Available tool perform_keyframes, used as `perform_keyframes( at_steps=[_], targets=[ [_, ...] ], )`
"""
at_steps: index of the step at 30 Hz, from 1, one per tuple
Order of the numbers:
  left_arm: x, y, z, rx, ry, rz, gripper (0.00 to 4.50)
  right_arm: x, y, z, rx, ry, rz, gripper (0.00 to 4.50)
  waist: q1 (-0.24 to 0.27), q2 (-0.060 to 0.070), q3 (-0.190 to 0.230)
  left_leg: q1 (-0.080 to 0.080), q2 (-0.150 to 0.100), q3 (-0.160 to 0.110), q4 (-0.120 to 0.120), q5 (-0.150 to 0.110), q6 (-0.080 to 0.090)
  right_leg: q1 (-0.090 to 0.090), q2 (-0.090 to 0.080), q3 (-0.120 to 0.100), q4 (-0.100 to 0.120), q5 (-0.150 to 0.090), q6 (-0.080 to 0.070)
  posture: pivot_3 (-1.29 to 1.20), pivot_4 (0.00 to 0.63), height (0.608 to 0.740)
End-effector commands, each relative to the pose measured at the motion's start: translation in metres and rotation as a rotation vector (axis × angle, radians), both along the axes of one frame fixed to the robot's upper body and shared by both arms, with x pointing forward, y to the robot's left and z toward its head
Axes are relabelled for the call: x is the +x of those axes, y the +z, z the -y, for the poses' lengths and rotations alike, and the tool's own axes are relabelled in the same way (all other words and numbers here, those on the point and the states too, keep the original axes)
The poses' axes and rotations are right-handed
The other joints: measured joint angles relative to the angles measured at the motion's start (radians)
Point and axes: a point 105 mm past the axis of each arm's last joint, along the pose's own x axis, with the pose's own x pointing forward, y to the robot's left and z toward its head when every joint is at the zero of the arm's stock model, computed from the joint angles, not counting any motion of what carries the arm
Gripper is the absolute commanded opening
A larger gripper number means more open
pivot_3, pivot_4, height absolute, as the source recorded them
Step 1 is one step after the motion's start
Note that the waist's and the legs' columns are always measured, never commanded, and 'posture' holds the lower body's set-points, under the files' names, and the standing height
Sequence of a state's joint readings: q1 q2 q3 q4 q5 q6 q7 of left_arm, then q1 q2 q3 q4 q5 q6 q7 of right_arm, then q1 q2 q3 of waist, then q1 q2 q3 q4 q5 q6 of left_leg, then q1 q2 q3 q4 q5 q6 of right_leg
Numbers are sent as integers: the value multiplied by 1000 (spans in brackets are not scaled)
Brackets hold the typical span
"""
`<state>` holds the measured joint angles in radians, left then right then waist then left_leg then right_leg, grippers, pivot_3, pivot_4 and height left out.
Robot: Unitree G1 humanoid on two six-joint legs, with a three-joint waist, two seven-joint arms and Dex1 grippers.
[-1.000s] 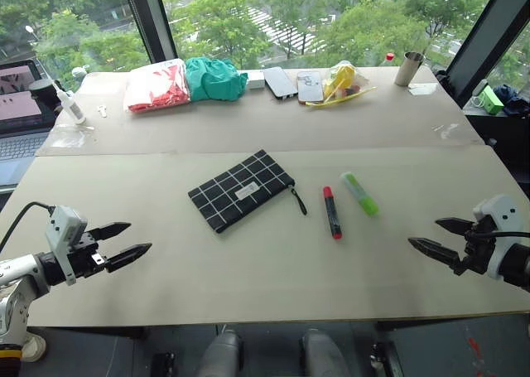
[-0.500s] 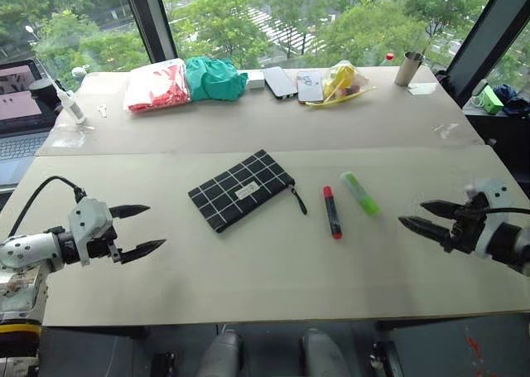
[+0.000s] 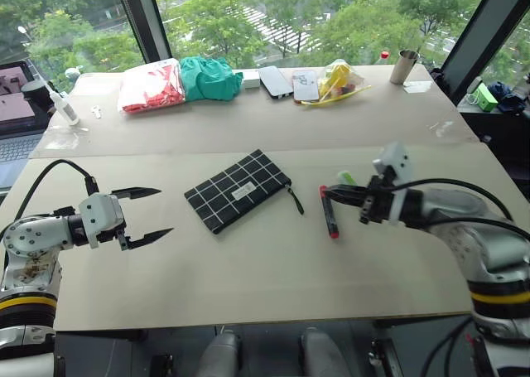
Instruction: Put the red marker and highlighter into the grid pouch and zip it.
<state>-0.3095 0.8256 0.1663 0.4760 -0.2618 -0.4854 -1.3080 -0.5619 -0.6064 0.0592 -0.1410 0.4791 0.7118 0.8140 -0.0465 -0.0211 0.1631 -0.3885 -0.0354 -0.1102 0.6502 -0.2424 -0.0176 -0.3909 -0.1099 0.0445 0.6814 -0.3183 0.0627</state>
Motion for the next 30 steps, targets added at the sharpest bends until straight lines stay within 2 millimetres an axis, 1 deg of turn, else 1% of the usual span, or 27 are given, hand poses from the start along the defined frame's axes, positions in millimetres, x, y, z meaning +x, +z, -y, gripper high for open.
perform_keyframes(
  at_steps=[1,3,5,7,9,12,15,18,22,25,30],
  targets=[
    [4,0,3,74,-28,34,4500,25,15,-32,-17,-1,124,68,-3,0,0,0,0,0,0,0,0,-1,0,0,1,0,0,0,150,740],
    [6,-2,3,112,-36,40,4500,39,15,-49,-37,-23,145,68,-8,0,0,-1,0,0,0,1,-1,-3,0,-1,2,0,0,0,150,740],
    [8,-5,3,151,-45,46,4500,48,11,-64,-68,-23,157,68,-12,0,0,-1,0,0,0,2,-3,-4,0,-1,3,0,0,0,150,740],
    [10,-7,1,189,-47,53,4500,52,0,-77,-139,-4,161,68,-14,0,0,-2,0,0,0,2,-3,-5,-1,-2,4,0,0,0,150,740],
    [12,-7,1,202,-44,67,4500,57,-11,-84,-224,1,187,68,-18,0,0,-2,0,0,0,2,-3,-6,-1,-2,5,0,0,0,150,740],
    [17,-6,4,192,-40,93,4500,69,-22,-87,-314,-36,206,68,-23,0,0,-4,0,0,0,2,-4,-10,-1,-2,8,0,0,0,150,740],
    [20,-5,9,177,-43,115,4500,82,-34,-86,-433,-95,255,68,-29,0,0,-7,0,0,1,3,-5,-15,-1,-2,17,0,0,0,150,740],
    [22,-7,13,176,-46,127,4500,89,-41,-88,-487,-123,264,68,-37,0,0,-7,0,0,1,4,-7,-15,-1,-2,17,0,0,0,150,740],
    [24,-9,16,186,-54,137,4500,92,-44,-89,-525,-118,280,68,-43,0,0,-7,0,-1,1,5,-8,-15,-1,-2,18,0,0,0,150,740],
    [28,-11,18,204,-57,148,4500,92,-43,-91,-506,-107,275,68,-44,0,0,-7,-1,-1,1,5,-8,-15,-1,-2,18,0,0,0,150,740],
    [34,-21,24,274,-80,167,4500,91,-44,-86,-510,-100,270,68,-47,0,0,-7,-1,-2,1,5,-8,-15,-1,-3,19,0,0,0,150,740]
  ],
)
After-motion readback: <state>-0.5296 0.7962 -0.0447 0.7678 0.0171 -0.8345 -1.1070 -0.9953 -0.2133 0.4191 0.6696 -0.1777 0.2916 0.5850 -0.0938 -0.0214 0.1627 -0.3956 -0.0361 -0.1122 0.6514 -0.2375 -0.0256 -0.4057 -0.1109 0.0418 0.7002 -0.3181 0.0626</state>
